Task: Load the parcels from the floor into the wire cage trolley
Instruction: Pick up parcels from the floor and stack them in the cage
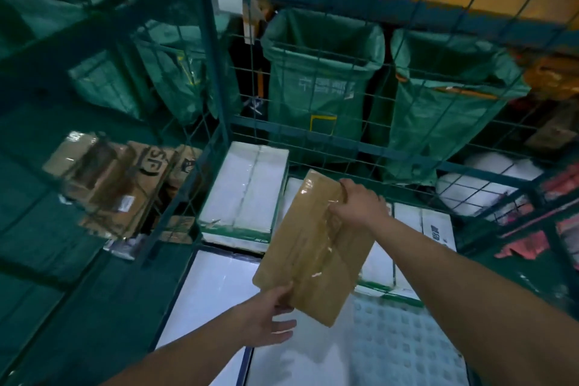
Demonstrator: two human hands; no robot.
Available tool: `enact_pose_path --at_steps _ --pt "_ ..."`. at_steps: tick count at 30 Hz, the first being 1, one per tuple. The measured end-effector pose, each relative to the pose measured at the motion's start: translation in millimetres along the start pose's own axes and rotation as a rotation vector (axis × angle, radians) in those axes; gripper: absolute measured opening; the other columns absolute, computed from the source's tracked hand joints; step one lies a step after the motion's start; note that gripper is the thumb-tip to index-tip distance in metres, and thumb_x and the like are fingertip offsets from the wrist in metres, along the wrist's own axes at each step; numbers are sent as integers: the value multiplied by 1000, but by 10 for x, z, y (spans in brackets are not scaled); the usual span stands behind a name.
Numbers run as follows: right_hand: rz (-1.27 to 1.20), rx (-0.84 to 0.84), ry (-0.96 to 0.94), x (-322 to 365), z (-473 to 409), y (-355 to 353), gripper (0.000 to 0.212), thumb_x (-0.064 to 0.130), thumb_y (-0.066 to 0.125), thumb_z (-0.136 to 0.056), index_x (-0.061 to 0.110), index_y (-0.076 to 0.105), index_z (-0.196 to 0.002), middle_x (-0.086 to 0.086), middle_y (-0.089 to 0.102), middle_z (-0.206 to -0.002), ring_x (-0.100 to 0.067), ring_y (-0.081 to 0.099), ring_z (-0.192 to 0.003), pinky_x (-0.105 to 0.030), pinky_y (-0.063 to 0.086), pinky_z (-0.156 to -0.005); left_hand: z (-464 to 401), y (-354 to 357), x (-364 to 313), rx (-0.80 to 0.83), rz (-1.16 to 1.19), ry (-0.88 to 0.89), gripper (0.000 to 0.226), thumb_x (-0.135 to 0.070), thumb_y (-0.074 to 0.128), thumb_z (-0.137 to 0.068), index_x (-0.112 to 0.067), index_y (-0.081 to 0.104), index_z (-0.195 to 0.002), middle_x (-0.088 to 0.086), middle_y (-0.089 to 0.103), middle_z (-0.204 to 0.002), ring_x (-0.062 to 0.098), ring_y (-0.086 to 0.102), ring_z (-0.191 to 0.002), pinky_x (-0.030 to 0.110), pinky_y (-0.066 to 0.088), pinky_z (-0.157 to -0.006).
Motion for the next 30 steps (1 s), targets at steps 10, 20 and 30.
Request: enact_pose_path --at_steps 10,20,30 --pt "180 40 -276 -110 -1584 836 73 43 56 -95 32 24 -160 -4 12 -170 -30 4 -156 -43 10 -125 -1547 198 -596 21 123 139 55 -48 65 -97 -14 53 -139 -1 54 -144 26 58 -125 40 56 -92" --pt "41 210 -161 -798 -1679 2051 94 55 68 -88 34 12 -161 -2 -7 -169 -35 -8 -155 -45 18 -125 -2272 87 -1559 -181 20 234 36 -52 53 -100 -18 54 -87 1 47 -74 16 38 -61 26 36 -63" --pt "-220 174 31 -957 -1879 2244 107 40 73 -91 47 -10 -158 -19 29 -154 -35 58 -117 -35 48 -90 -2507 -23 -1807 -273 -18 306 36 -41 50 -105 -11 57 -87 10 62 -82 20 45 -65 32 44 -76"
Point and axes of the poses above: each hand's wrist, its own z-axis away from the middle knuckle, its own y-axis out of the palm, x = y × z, the point moved 3 cm from there along -z, towards the middle knuckle
